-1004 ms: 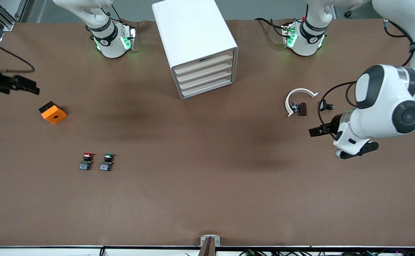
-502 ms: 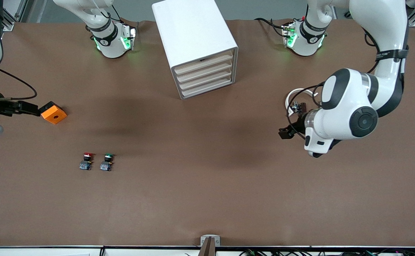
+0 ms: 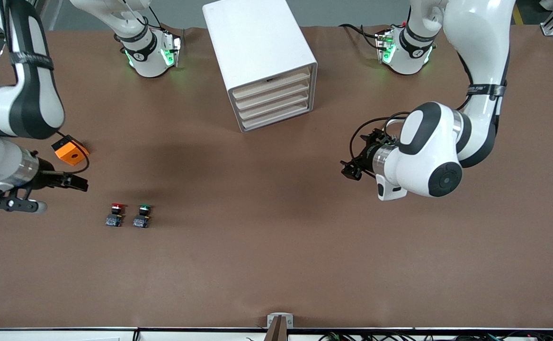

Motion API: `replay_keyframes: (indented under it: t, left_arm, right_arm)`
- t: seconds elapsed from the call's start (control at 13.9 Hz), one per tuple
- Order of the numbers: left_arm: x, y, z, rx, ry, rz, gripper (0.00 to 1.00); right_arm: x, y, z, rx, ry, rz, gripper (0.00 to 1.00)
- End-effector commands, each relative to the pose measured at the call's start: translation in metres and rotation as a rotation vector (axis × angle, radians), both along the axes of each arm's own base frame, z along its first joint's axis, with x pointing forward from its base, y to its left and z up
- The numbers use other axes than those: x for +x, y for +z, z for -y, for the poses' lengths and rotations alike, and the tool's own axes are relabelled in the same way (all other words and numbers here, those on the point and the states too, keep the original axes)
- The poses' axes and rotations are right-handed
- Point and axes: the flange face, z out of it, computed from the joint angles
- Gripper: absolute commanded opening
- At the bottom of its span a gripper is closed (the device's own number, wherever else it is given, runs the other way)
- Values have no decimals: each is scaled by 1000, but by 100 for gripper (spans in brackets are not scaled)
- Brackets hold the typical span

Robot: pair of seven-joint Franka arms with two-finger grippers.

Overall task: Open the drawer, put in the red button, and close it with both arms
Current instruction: 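Grasp the red button with the right gripper while the left gripper grasps the drawer handle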

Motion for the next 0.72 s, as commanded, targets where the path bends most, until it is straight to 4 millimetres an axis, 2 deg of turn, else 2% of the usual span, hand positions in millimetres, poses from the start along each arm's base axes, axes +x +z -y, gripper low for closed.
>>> replay_keyframes:
  t: [0.0,0.14,0.36,0.43,0.65]
  left_arm:
    - [3,-23,9,41,113,-146,100]
    - [-8,-41,23,86,187,-286,100]
    - [-26,-50,42,113,204,-430,100]
    - [-29,-56,45,122,227,-488,100]
    - [-36,-80,51,189,292,-609,100]
  right_arm:
    - [17,-44,6,-5,-19,33,100]
    - [28,-77,7,-10,-59,67,100]
    - [40,-129,2,-15,-81,124,100]
    - [42,-145,8,-17,-87,141,100]
    - [43,-176,10,-20,-97,155,100]
